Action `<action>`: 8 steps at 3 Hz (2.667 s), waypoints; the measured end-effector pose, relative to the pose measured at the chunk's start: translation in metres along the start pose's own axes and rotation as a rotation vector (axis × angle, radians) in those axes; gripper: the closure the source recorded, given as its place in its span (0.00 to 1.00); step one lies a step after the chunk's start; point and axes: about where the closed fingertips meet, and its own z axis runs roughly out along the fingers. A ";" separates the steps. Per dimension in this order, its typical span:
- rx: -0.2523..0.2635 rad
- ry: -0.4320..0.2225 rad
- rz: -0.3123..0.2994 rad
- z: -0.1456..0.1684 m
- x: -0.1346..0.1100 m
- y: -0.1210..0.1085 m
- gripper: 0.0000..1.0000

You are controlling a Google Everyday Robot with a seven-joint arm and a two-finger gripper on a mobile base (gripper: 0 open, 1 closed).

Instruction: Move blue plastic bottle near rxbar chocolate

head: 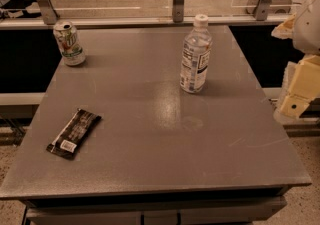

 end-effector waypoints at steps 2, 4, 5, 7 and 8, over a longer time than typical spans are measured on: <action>0.015 -0.044 0.003 0.011 -0.010 -0.015 0.00; 0.075 -0.230 0.018 0.046 -0.064 -0.082 0.00; 0.055 -0.370 0.038 0.066 -0.099 -0.106 0.00; -0.022 -0.484 0.094 0.091 -0.120 -0.116 0.18; -0.024 -0.484 0.092 0.092 -0.121 -0.115 0.42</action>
Offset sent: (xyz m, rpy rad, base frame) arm 0.0500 0.0167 -0.0154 0.0995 -0.0466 0.0118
